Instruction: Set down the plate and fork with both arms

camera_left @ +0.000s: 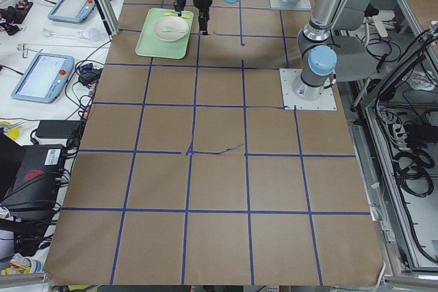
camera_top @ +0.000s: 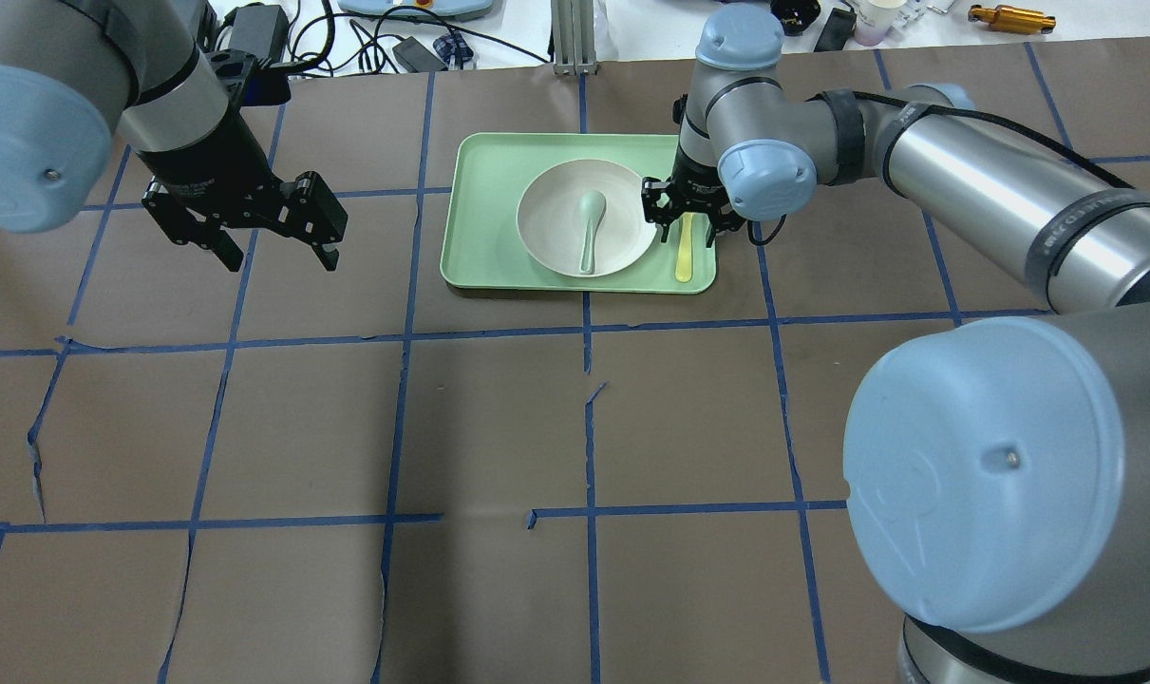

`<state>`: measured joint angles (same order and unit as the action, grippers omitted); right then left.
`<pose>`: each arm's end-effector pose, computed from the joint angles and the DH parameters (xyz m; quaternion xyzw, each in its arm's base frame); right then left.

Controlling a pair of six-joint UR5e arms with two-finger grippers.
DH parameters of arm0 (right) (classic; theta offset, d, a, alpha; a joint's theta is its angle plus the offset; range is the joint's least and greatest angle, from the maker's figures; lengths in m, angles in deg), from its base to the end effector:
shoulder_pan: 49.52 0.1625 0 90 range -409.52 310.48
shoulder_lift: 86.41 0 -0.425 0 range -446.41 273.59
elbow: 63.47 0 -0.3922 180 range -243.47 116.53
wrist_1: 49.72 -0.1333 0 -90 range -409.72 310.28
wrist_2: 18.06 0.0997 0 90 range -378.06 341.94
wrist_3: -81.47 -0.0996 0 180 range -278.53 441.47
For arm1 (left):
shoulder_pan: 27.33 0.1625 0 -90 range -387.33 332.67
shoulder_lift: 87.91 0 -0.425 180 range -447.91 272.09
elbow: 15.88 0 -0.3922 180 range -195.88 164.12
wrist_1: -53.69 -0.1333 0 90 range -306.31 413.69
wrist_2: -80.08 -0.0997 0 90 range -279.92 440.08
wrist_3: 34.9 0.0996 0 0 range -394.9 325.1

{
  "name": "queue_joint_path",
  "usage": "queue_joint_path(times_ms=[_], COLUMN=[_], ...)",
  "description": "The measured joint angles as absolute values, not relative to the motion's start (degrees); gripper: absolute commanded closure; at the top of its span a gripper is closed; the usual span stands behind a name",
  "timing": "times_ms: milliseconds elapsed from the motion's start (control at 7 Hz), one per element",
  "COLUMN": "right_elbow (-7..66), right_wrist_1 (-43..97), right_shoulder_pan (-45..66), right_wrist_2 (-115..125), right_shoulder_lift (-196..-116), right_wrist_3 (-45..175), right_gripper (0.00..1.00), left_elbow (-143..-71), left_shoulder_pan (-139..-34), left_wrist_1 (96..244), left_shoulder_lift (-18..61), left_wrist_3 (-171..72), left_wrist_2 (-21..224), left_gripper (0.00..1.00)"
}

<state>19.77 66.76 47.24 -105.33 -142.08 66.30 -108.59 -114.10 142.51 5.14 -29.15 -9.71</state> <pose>0.2177 -0.6641 0.2306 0.0735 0.9970 0.0139 0.0216 -0.1050 -0.5110 0.4403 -0.0219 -0.9990 -0.0397 0.0050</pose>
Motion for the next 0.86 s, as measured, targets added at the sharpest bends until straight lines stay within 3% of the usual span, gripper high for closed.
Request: queue_joint_path(times_ms=[857], right_elbow=[20.87], right_wrist_1=[45.21], right_shoulder_pan=[45.77], right_wrist_2=[-109.4], right_shoulder_lift=[-168.52], right_wrist_3=[75.22], right_gripper=[0.0], left_elbow=[-108.38], left_shoulder_pan=[-114.16], left_wrist_1=[141.59], left_shoulder_lift=[4.57], left_wrist_3=[-29.16], left_wrist_2=[-9.53], left_gripper=[0.0])
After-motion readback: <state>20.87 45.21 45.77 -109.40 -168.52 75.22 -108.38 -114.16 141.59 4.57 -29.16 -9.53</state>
